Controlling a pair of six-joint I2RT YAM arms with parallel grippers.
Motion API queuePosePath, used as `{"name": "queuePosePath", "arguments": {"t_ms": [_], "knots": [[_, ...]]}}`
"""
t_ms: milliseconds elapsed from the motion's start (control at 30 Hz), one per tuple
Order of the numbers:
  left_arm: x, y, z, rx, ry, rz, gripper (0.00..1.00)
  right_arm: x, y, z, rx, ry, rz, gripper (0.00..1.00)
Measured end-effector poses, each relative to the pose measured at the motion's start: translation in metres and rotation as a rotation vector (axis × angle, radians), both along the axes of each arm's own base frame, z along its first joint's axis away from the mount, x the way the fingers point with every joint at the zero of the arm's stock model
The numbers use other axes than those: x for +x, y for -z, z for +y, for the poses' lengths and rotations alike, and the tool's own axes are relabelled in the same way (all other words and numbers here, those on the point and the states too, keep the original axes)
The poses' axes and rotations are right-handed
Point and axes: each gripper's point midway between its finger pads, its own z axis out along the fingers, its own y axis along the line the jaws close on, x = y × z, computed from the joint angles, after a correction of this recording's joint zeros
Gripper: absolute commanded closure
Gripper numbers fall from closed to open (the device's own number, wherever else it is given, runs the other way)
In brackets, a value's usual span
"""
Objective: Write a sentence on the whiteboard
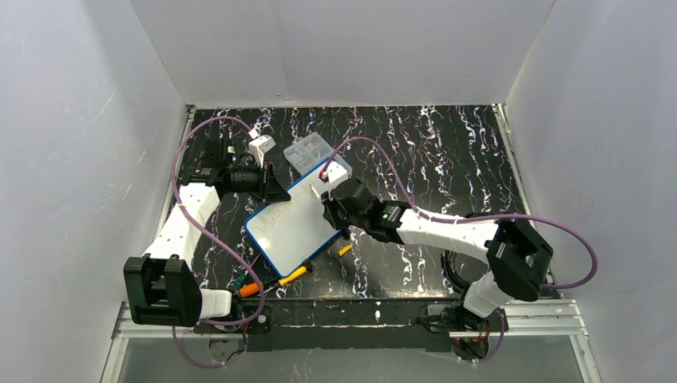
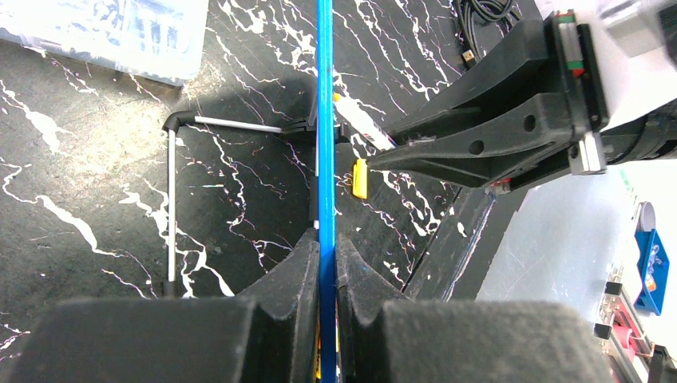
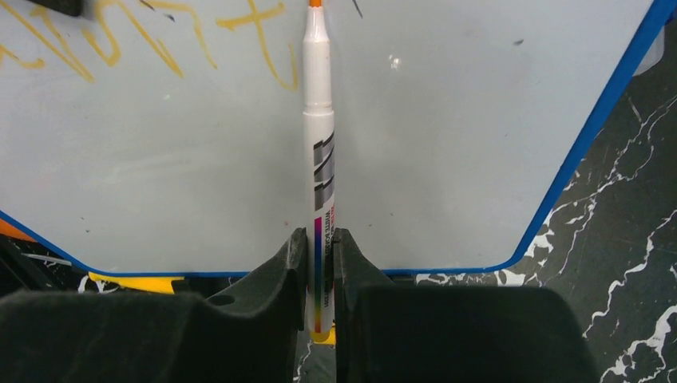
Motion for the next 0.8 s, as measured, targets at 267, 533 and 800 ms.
{"name": "queuePosePath", "arguments": {"t_ms": [267, 533, 800], "knots": [[0.0, 0.0, 0.0, 0.0, 0.0, 0.0, 1.0, -0.014, 0.024, -0.009, -0.034, -0.012, 0.074, 0.99], [0.0, 0.0, 0.0, 0.0, 0.0, 0.0, 1.0, -0.018, 0.031, -0.014, -0.053, -0.01, 0.093, 0.99], [0.0, 0.0, 0.0, 0.0, 0.0, 0.0, 1.0, -0.014, 0.024, -0.009, -0.05, -0.009, 0.083, 0.99]]}}
